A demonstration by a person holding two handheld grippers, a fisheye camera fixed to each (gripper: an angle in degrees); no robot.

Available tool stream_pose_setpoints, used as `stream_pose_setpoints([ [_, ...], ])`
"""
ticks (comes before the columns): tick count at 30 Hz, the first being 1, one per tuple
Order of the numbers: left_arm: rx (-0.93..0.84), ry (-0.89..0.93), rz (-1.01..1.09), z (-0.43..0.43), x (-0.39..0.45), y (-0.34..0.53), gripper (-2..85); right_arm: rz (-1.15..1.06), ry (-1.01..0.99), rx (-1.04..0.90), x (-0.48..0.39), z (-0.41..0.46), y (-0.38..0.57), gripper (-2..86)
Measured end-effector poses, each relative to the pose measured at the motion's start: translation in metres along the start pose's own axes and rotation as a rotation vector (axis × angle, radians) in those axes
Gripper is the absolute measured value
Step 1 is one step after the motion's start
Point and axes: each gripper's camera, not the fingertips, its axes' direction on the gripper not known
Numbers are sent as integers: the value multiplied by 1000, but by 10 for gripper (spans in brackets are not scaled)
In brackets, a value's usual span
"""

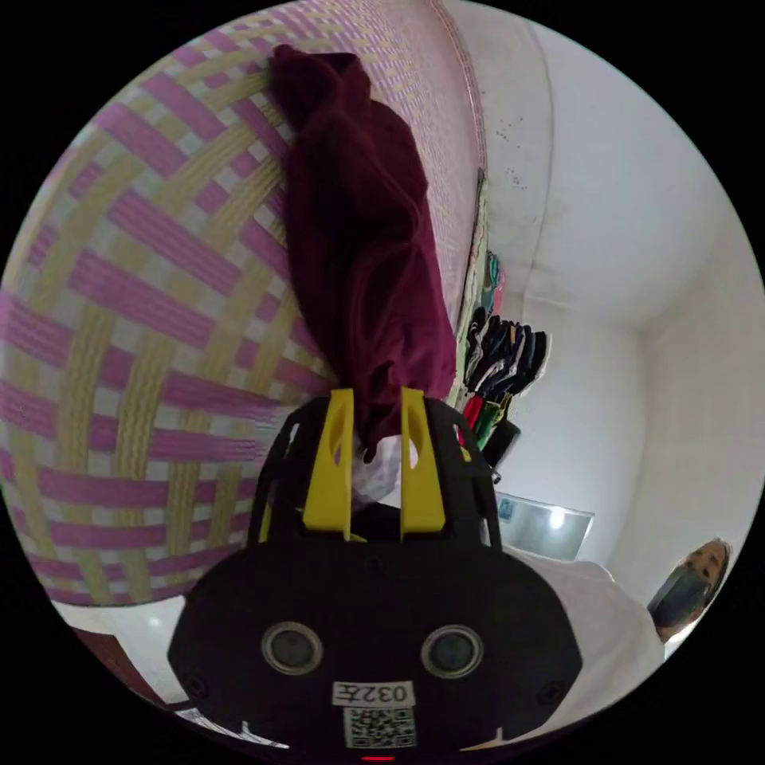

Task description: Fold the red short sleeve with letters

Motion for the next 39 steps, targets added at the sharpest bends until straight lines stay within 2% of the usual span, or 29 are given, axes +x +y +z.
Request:
stream_pose_setpoints([
  [4,102,179,-133,3,-5,9,27,-227,191,-182,-48,51,-33,98],
  [7,116,207,-177,4,-3,11,21,-352,408,-307,-69,91,-38,119],
  [8,116,200,-172,4,2,11,20,-393,478,-322,-77,103,-36,124],
  [12,129,235,-159,9,13,11,19,-464,540,-324,-95,123,-35,129],
  [16,153,300,-175,15,18,14,19,-508,632,-295,-107,133,-37,93],
  [24,165,170,-115,3,38,20,24,-377,500,-238,-102,107,-54,20],
  [28,116,81,36,2,60,23,30,-240,318,-115,-87,67,-59,0],
  [32,34,-87,134,13,81,22,35,-122,168,-35,-68,40,-63,-1],
  [39,23,-75,106,19,85,13,17,-149,141,-54,-83,38,-61,36],
])
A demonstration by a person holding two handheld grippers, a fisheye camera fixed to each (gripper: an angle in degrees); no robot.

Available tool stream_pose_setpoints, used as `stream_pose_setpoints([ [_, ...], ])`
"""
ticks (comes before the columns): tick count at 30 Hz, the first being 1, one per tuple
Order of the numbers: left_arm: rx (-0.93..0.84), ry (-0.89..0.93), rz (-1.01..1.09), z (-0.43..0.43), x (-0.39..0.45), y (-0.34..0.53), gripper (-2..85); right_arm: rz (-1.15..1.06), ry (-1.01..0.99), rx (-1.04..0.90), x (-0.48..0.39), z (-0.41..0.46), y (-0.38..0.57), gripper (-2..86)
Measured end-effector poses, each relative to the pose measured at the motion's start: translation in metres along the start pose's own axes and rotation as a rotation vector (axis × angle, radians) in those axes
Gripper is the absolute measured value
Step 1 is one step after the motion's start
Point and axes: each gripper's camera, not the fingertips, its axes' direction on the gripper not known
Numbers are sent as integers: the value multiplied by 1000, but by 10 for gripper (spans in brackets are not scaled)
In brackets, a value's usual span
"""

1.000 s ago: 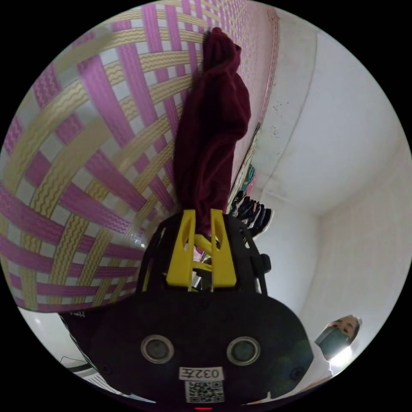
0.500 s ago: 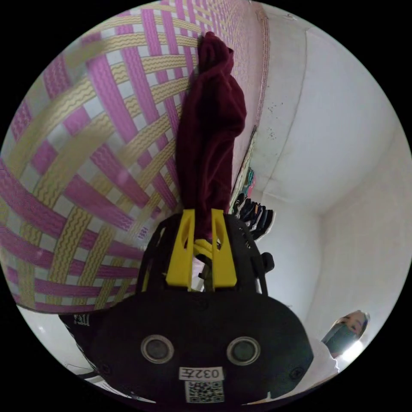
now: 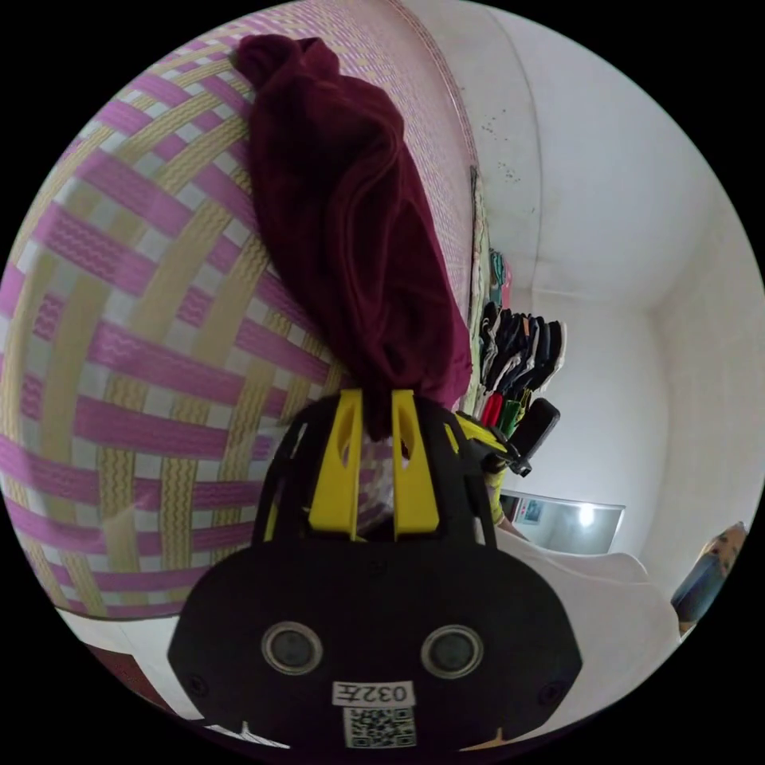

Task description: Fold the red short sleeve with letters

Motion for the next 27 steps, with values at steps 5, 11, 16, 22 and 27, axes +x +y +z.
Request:
stream_pose_setpoints([
  [5,-18,-12,6,-4,9,-2,-5,-82,80,-52,-32,8,-5,82],
  [11,10,119,-72,-19,-3,2,-11,-307,329,-175,-101,44,-4,100],
  [16,26,172,-124,-37,-18,13,-14,-281,482,-203,-115,57,-1,109],
  [22,82,345,-261,-55,-43,34,-16,-246,436,-175,-134,49,5,113],
  [27,83,402,-316,-63,-51,53,-13,-200,445,-158,-146,43,14,111],
])
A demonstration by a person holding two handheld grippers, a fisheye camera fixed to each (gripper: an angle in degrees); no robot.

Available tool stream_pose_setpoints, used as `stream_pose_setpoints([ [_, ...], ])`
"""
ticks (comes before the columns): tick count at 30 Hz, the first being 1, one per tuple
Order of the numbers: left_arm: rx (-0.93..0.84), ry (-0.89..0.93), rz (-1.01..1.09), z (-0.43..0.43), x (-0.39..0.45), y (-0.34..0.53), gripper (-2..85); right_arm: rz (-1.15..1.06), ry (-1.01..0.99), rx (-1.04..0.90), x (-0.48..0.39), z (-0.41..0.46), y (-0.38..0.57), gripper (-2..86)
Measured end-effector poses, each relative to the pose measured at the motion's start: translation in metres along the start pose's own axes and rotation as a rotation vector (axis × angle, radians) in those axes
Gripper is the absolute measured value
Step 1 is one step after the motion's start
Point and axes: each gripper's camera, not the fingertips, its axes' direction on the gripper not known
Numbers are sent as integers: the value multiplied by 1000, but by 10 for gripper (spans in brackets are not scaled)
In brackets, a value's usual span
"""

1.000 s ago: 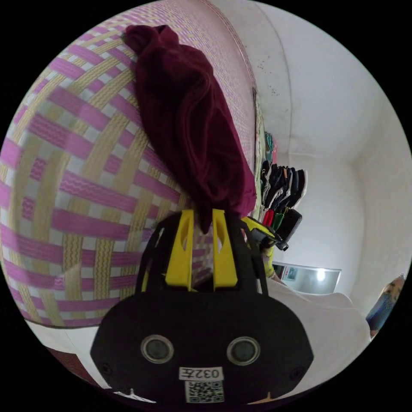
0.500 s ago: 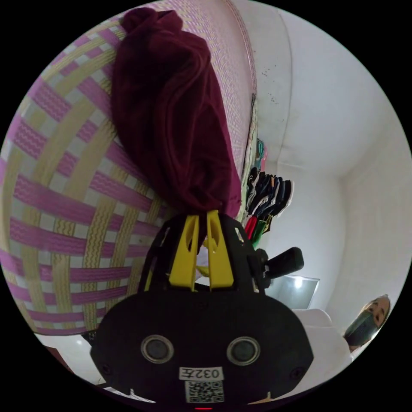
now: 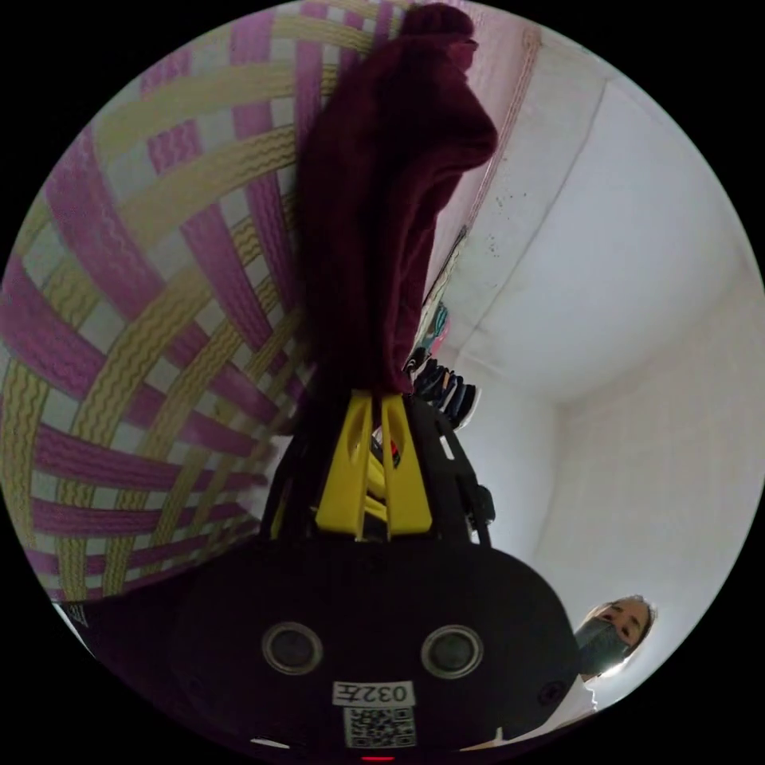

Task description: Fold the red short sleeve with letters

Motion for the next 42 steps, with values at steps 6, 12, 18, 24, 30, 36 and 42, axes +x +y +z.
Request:
stream_pose_setpoints([
  [6,1,16,20,-28,-3,18,-10,46,-12,-4,-11,-17,20,28],
  [12,-56,-218,146,-66,7,45,-9,149,40,36,-15,-60,59,-6],
  [18,0,-505,244,-116,16,100,-9,225,235,308,-11,-182,103,-9],
  [24,253,-734,355,-193,61,150,-9,192,547,570,-24,-325,142,-9],
  [30,555,-760,510,-288,132,225,-9,168,839,778,-66,-437,202,-10],
  [36,872,-549,749,-364,211,338,-9,219,1027,959,-108,-514,287,-10],
  [42,1047,-401,1059,-390,297,448,-9,283,1028,1124,-136,-553,366,-10],
])
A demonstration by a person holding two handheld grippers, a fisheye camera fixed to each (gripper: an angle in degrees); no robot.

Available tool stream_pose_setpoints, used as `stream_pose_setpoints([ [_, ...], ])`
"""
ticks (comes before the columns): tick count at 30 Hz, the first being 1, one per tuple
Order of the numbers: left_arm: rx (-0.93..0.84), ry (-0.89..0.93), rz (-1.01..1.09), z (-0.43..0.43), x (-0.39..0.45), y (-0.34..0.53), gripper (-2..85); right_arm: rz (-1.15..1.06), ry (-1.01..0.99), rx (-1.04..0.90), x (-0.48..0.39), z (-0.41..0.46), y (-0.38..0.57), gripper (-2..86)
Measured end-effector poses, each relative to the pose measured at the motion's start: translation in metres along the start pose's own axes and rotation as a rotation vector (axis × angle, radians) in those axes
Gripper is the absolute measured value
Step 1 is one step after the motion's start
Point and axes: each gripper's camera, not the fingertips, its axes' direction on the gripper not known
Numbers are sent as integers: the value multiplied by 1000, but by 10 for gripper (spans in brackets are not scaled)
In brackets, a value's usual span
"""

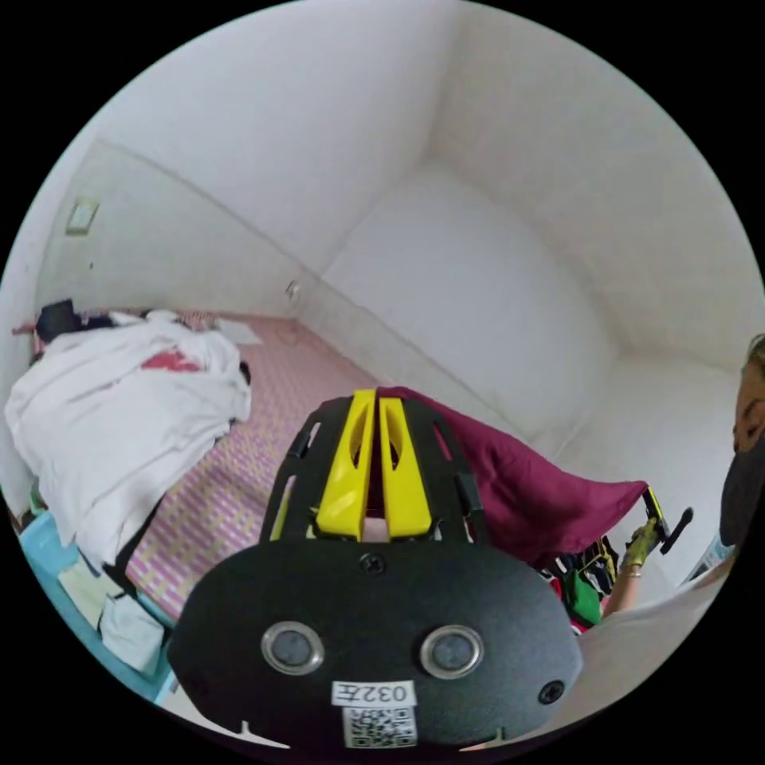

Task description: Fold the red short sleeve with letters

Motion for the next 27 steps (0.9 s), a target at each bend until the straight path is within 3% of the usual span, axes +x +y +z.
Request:
stream_pose_setpoints([
  [7,229,157,226,-50,89,-87,-9,52,62,97,41,-47,-4,-9],
  [12,188,100,349,13,123,-135,-9,149,-33,49,80,-8,8,-9],
  [21,-273,-62,327,318,82,-126,-7,332,-126,-350,121,225,124,-8],
  [27,-725,-307,162,551,-11,-33,36,426,-195,-783,120,416,251,23],
])
